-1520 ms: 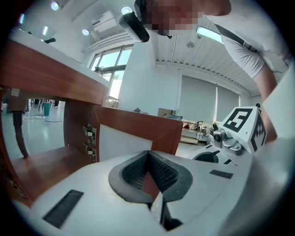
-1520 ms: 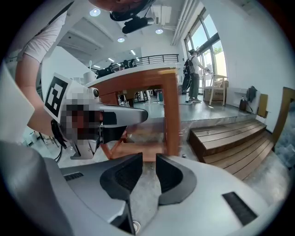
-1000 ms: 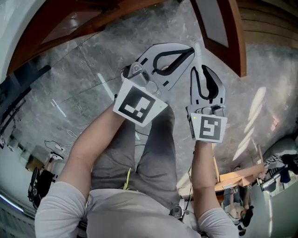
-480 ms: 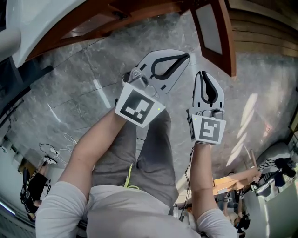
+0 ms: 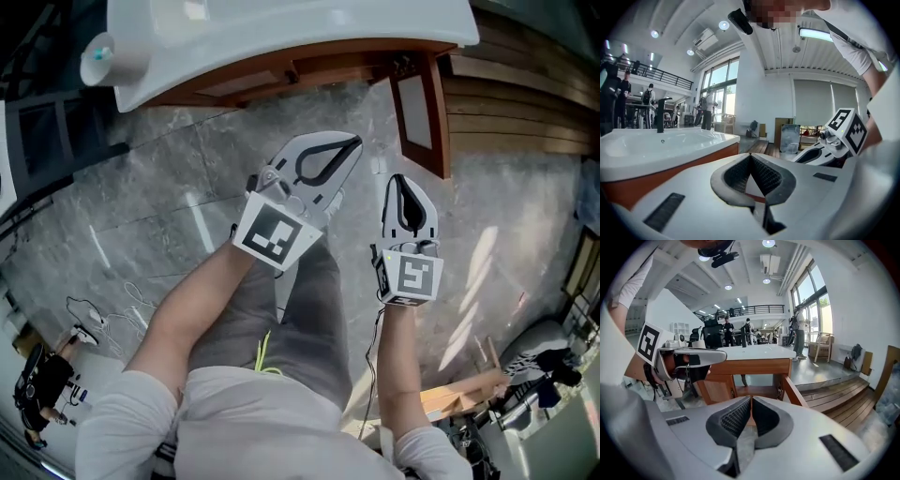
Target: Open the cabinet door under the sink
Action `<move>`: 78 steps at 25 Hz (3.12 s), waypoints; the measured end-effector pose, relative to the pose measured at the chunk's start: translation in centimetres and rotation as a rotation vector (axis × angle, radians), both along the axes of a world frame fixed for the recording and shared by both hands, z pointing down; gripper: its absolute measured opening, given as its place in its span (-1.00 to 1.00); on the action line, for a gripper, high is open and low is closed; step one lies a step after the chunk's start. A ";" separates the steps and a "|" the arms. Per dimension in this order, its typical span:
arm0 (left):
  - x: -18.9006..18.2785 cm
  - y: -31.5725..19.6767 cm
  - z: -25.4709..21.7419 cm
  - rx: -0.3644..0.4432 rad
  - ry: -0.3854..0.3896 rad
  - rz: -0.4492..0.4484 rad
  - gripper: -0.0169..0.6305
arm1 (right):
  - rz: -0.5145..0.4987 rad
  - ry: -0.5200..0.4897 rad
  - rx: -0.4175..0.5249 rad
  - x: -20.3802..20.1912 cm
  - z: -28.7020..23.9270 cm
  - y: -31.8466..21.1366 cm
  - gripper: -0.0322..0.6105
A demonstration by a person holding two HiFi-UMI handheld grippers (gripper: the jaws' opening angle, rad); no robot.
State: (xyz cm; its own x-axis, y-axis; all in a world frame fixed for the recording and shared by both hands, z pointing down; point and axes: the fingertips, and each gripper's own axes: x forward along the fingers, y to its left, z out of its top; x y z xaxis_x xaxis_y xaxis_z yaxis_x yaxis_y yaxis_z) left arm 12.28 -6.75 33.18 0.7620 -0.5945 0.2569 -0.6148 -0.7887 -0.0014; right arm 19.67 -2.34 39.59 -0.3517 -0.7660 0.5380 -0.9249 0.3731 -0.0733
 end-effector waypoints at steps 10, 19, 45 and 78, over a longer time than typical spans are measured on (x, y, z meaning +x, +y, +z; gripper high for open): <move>-5.0 1.2 -11.8 0.086 -0.003 -0.094 -0.93 | 0.025 -0.109 0.049 -1.3 -11.1 0.8 -0.79; -8.9 3.1 -20.8 0.060 0.112 -0.212 -0.93 | 0.026 -0.090 0.111 -0.9 -19.0 0.5 -0.79; -22.2 7.7 -41.0 0.293 0.146 -0.533 -0.93 | -0.078 -0.180 0.395 -2.8 -39.8 -1.7 -0.79; -23.4 6.4 -42.3 0.283 0.200 -0.579 -0.93 | -0.072 -0.214 0.489 -3.4 -45.7 -1.8 -0.79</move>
